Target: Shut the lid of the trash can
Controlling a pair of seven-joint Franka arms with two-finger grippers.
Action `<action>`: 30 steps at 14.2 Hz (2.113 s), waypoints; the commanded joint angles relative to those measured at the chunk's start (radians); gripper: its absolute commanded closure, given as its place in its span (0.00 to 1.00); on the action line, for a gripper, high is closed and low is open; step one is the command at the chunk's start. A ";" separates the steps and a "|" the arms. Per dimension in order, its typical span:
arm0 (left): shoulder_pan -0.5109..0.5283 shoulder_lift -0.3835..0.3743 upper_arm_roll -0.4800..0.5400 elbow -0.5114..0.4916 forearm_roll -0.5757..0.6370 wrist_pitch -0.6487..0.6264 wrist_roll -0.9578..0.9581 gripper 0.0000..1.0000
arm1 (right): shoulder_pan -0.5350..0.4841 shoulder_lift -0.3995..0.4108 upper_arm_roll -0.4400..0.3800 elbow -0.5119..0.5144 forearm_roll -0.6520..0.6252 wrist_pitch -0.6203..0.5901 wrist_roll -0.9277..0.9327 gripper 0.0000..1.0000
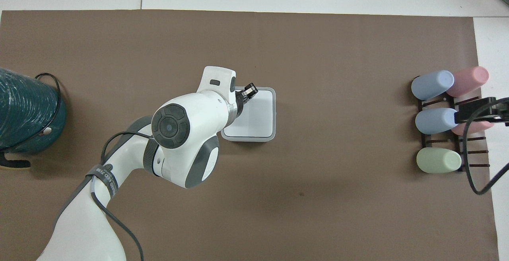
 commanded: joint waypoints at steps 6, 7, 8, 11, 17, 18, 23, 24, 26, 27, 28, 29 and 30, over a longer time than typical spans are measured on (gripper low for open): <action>0.043 0.034 0.014 0.233 0.026 -0.358 0.018 1.00 | -0.004 -0.019 0.003 -0.016 0.001 -0.003 -0.007 0.00; 0.064 0.028 0.011 0.270 0.055 -0.441 0.029 1.00 | -0.006 -0.019 0.003 -0.016 0.001 -0.003 -0.007 0.00; 0.089 0.022 0.011 0.317 0.064 -0.539 0.042 1.00 | -0.006 -0.019 0.003 -0.016 0.001 -0.003 -0.007 0.00; 0.159 0.006 0.016 0.414 0.066 -0.778 0.171 1.00 | -0.006 -0.019 0.003 -0.016 0.001 -0.003 -0.007 0.00; 0.342 -0.105 0.016 0.457 0.158 -1.072 0.608 1.00 | -0.006 -0.019 0.003 -0.016 0.001 -0.003 -0.007 0.00; 0.384 -0.124 0.016 0.457 0.161 -1.107 0.684 1.00 | -0.006 -0.019 0.003 -0.016 0.001 -0.003 -0.007 0.00; 0.474 -0.190 0.016 0.451 0.234 -1.193 0.897 1.00 | -0.006 -0.019 0.003 -0.016 0.001 -0.003 -0.007 0.00; 0.477 -0.199 0.016 0.448 0.234 -1.199 0.897 1.00 | -0.006 -0.019 0.003 -0.016 0.001 -0.003 -0.007 0.00; 0.477 -0.227 0.016 0.433 0.234 -1.201 0.898 1.00 | -0.006 -0.019 0.003 -0.016 0.001 -0.003 -0.007 0.00; 0.477 -0.245 0.014 0.424 0.234 -1.201 0.898 1.00 | -0.004 -0.019 0.003 -0.016 0.001 -0.003 -0.007 0.00; 0.477 -0.256 0.014 0.412 0.233 -1.199 0.900 1.00 | -0.004 -0.019 0.003 -0.016 0.001 -0.003 -0.007 0.00; 0.474 -0.261 0.014 0.410 0.233 -1.198 0.900 1.00 | -0.006 -0.019 0.003 -0.016 0.001 -0.003 -0.007 0.00; 0.469 -0.262 0.014 0.410 0.233 -1.198 0.898 0.90 | -0.006 -0.019 0.003 -0.016 0.001 -0.003 -0.007 0.00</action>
